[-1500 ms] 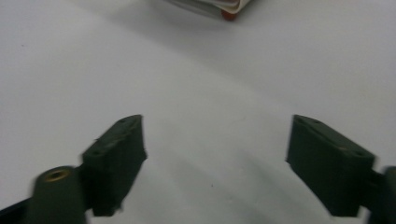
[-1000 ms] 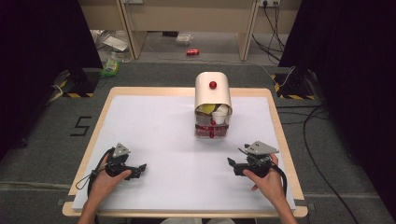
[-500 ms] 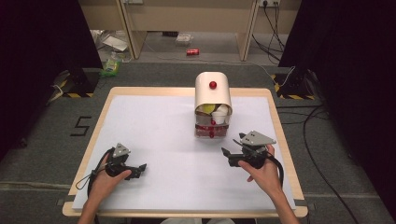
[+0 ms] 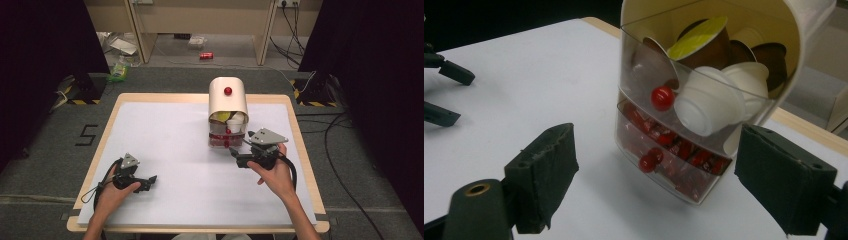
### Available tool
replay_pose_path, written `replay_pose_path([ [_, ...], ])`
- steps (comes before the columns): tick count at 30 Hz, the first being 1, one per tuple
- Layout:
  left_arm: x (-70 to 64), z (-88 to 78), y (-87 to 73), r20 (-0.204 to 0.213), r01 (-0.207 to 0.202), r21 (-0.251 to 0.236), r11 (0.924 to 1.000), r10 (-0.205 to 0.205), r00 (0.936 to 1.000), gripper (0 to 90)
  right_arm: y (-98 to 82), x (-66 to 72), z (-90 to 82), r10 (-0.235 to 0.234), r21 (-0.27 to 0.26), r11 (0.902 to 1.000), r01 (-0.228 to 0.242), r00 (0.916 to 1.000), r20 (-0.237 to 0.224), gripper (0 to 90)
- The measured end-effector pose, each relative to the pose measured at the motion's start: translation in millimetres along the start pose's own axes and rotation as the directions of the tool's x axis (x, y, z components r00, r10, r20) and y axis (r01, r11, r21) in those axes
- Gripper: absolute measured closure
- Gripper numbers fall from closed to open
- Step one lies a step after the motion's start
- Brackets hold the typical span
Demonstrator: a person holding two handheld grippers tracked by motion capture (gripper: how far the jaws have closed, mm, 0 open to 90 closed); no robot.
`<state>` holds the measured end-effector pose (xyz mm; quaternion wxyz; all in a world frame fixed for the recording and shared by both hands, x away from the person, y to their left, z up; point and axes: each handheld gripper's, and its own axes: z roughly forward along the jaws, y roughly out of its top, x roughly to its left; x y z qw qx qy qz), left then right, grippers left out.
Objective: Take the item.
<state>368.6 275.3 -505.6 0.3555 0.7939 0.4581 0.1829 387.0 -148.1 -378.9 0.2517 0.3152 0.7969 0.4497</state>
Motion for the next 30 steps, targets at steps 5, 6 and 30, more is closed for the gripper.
replay_pose_path([
  [5,-0.1,0.0,0.0,-0.001,0.000,0.000,1.0000,0.000,1.0000,1.7,11.6,3.3,7.2,-0.016,-0.008,0.9998,0.016,0.9999,0.002,17.7],
  [6,-0.1,0.0,0.0,-0.001,0.000,0.000,1.0000,0.000,1.0000,1.7,11.6,3.3,7.2,-0.016,-0.008,0.9998,0.016,0.9999,0.002,17.7],
  [30,0.0,0.1,0.0,0.001,0.002,-0.002,1.0000,-0.002,1.0000,1.7,38.3,-2.6,46.3,-0.054,0.035,0.9980,0.053,0.9982,0.026,18.2],
])
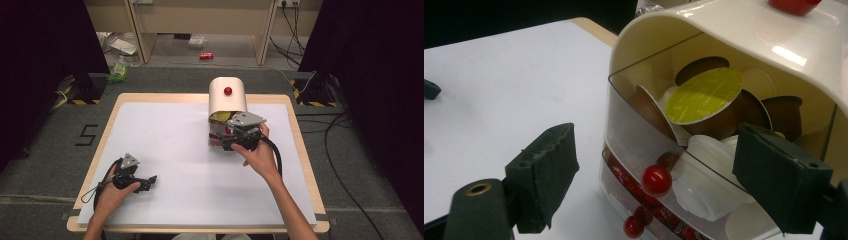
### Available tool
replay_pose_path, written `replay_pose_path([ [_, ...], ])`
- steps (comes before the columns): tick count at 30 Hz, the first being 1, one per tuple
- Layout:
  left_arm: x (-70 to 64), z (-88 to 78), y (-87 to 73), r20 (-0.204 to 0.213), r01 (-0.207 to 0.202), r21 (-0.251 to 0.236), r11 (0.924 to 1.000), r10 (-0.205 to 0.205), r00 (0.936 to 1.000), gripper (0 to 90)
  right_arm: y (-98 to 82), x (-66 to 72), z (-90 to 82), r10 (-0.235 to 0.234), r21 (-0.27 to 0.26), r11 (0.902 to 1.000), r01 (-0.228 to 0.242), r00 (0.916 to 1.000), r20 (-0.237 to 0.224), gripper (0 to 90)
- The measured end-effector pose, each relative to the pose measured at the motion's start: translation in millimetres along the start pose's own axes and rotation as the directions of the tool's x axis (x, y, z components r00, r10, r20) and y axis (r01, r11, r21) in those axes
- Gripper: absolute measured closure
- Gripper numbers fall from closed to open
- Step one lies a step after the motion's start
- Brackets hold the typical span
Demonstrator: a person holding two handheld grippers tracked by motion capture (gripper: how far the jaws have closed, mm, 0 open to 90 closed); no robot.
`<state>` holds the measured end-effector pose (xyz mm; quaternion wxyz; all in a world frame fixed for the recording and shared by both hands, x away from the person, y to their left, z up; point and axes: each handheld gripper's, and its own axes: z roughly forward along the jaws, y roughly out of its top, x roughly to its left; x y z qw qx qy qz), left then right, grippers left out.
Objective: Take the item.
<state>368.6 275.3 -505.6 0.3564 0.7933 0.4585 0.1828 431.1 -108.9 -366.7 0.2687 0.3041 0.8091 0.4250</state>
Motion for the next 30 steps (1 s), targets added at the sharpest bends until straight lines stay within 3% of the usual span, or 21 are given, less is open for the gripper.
replay_pose_path([
  [18,0.1,-0.1,0.0,0.000,-0.002,0.001,1.0000,0.002,1.0000,1.8,-2.4,-1.8,4.7,0.000,0.026,0.9997,0.000,0.9999,-0.016,17.2],
  [30,-0.1,-0.1,-0.1,0.000,0.000,0.001,1.0000,0.000,1.0000,1.8,-4.1,2.7,-4.9,-0.010,0.014,0.9998,0.011,0.9992,-0.040,17.5],
])
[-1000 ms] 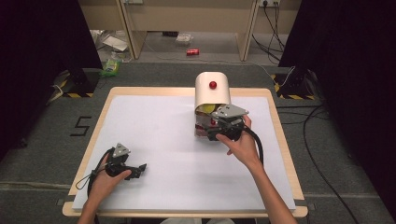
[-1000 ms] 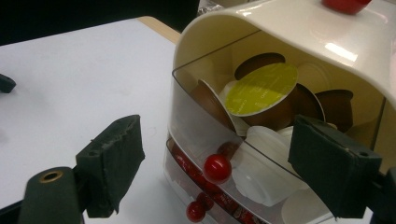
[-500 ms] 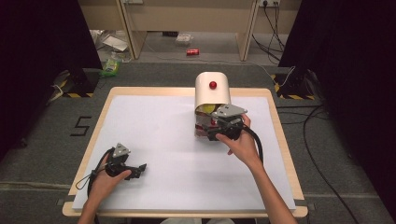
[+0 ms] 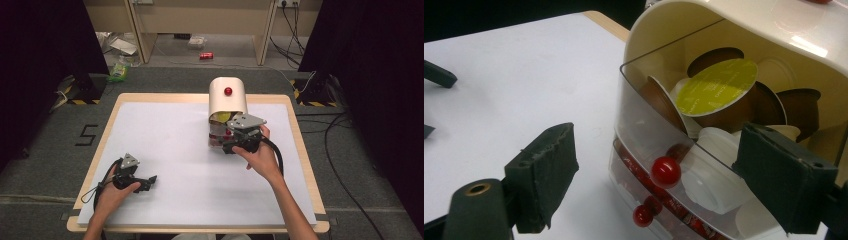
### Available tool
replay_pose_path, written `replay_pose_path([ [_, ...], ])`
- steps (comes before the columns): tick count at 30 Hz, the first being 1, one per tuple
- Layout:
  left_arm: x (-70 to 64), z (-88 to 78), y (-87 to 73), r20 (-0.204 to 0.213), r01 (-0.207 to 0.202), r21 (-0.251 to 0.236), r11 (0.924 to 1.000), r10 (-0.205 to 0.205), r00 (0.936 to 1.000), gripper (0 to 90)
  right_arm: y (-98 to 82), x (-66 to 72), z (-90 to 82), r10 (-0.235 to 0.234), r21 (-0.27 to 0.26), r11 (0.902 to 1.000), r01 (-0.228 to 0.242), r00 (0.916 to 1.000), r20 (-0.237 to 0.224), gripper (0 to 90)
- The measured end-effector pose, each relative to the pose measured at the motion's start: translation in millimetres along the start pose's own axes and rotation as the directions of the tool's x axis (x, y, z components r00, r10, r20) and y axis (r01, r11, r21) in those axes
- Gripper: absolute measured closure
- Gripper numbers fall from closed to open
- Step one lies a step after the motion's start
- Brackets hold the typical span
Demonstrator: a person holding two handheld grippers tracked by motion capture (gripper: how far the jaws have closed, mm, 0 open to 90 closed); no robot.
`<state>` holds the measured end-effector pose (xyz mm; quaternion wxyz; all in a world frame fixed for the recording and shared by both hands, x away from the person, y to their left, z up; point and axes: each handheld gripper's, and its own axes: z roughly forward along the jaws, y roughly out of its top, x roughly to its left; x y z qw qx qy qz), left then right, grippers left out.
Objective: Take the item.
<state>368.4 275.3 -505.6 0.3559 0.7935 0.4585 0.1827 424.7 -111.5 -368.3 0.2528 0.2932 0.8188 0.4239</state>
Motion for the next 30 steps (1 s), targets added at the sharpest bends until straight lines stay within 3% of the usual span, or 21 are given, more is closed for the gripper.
replay_pose_path([
  [15,0.0,0.0,0.0,0.000,-0.001,0.000,1.0000,0.001,1.0000,1.8,-9.4,13.2,-13.4,-0.034,-0.003,0.9994,0.034,0.9994,-0.009,17.5],
  [30,0.4,-0.1,-0.1,0.002,0.003,-0.003,1.0000,-0.003,1.0000,1.9,-15.3,19.6,-20.7,-0.039,-0.006,0.9992,0.038,0.9991,-0.020,17.5],
])
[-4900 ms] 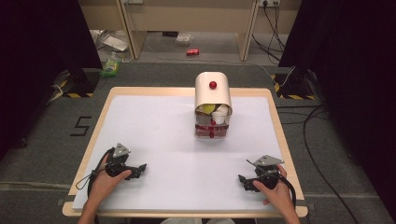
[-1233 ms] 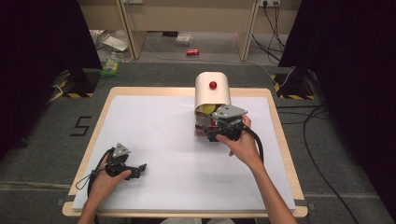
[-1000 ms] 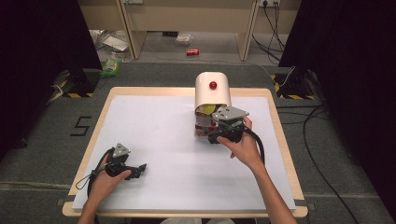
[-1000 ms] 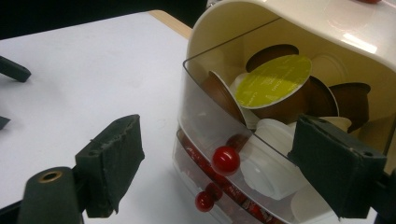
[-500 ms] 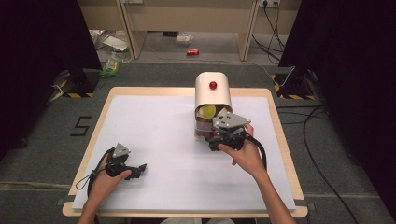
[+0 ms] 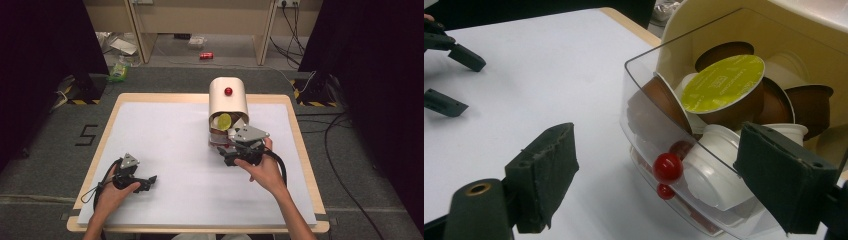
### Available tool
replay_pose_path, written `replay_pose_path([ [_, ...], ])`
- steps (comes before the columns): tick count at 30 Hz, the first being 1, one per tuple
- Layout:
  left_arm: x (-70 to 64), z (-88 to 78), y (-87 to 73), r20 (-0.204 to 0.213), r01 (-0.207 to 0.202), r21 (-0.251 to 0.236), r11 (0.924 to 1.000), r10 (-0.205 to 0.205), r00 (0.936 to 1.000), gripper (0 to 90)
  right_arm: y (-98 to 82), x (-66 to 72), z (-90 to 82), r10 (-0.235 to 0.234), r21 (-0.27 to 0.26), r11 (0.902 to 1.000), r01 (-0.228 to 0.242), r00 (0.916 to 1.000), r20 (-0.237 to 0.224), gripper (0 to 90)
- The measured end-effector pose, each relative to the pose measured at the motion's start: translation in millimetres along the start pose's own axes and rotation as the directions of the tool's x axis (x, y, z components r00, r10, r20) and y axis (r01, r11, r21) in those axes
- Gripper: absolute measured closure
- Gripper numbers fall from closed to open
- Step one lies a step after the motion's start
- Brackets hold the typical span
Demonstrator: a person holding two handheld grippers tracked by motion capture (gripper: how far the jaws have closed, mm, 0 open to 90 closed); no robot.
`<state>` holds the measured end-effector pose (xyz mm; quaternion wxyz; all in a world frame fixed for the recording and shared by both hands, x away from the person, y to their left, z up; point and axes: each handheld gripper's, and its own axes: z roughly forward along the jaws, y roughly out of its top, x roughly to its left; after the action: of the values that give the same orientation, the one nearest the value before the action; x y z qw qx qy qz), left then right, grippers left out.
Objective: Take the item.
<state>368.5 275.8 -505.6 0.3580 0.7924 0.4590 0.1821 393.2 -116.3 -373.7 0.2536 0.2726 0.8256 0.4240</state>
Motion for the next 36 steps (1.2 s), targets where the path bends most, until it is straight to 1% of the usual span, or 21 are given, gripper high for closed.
replay_pose_path([
  [13,0.1,0.0,0.0,0.001,0.000,-0.001,1.0000,0.000,1.0000,1.9,-8.1,9.5,-11.9,-0.012,0.009,0.9999,0.012,0.9995,-0.029,18.1],
  [16,0.1,0.0,0.0,0.001,0.000,-0.001,1.0000,0.000,1.0000,1.9,-9.7,10.6,-13.2,-0.015,0.007,0.9999,0.015,0.9995,-0.029,18.1],
  [36,0.1,0.0,0.0,0.000,0.000,0.000,1.0000,0.000,1.0000,1.9,-15.6,20.5,-21.3,-0.028,0.036,0.9989,0.030,0.9981,-0.056,18.0],
])
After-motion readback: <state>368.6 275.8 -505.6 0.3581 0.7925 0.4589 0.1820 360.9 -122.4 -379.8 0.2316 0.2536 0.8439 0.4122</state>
